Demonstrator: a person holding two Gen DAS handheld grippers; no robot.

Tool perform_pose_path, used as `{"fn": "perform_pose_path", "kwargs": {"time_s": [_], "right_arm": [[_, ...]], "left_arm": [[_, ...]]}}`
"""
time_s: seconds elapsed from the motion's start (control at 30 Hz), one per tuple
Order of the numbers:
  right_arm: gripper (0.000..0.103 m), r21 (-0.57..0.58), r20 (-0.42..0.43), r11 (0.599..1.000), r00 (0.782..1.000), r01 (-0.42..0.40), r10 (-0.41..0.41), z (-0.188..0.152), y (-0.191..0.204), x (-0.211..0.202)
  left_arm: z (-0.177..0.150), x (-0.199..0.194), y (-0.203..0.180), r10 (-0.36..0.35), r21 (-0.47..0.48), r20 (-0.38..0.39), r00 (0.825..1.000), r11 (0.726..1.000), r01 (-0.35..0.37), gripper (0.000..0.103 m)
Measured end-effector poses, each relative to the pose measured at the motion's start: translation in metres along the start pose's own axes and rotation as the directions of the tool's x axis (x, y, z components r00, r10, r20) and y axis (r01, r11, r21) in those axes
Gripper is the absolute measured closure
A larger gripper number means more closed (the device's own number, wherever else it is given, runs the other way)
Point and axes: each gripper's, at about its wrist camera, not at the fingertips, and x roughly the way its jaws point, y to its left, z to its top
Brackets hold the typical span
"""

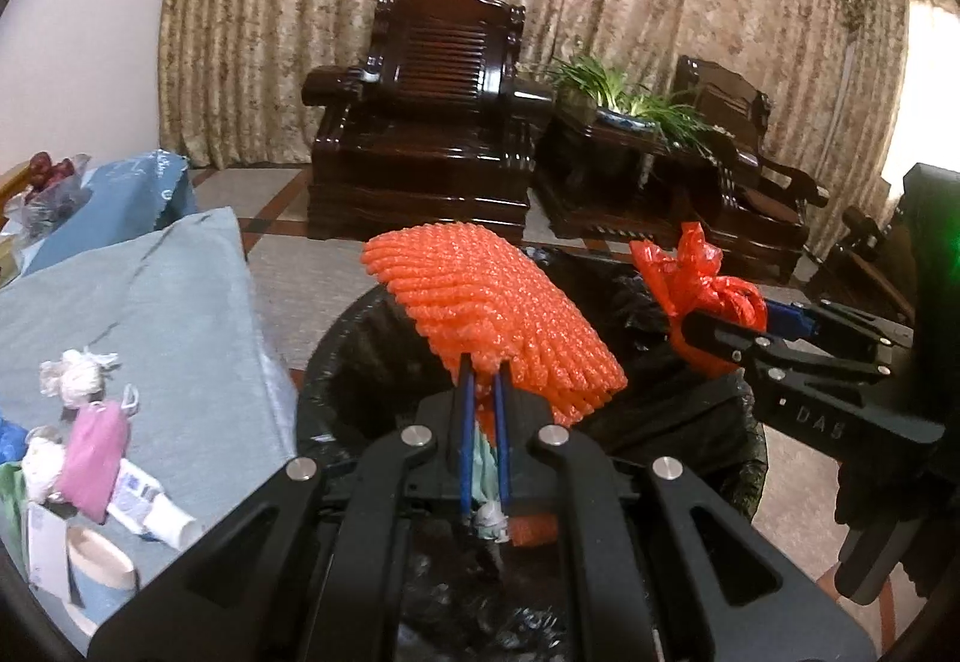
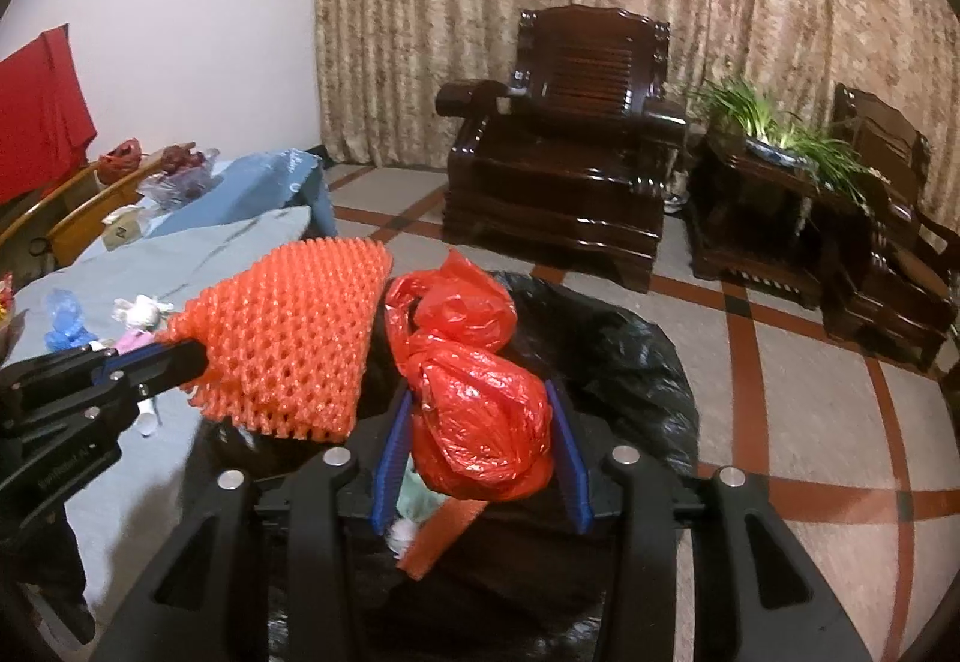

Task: Collect trash
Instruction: 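Carry red bag and orange net over the bin and open both tools, then move both tools back over the table toward the remaining trash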

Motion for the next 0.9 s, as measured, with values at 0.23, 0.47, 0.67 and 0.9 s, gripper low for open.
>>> {"fn": "perform_pose_path", "kwargs": {"time_s": [0.23, 0.47, 0.67, 0.9], "right_arm": [[0.056, 0.008, -0.018, 1.000, 1.000, 0.022, -0.022, -0.007, -0.007, 0.005], [0.031, 0.016, -0.009, 0.999, 0.999, 0.048, -0.048, -0.013, -0.014, 0.000], [0.006, 0.027, 0.037, 0.999, 0.999, 0.033, -0.034, -0.009, -0.007, -0.014], [0.006, 0.000, 0.059, 0.999, 0.997, -0.045, 0.045, -0.002, 0.027, -0.021]], "left_arm": [[0.001, 0.014, -0.001, -0.023, 0.010, -0.017, 1.000, 1.000, 0.023, 0.092], [-0.002, 0.010, 0.005, -0.031, -0.015, -0.016, 0.999, 0.999, 0.031, 0.036], [-0.008, -0.020, 0.018, 0.044, -0.019, 0.034, 0.998, 0.999, -0.043, 0.016], [-0.011, -0.069, 0.050, 0.171, -0.058, 0.076, 0.982, 0.984, -0.167, 0.009]]}}
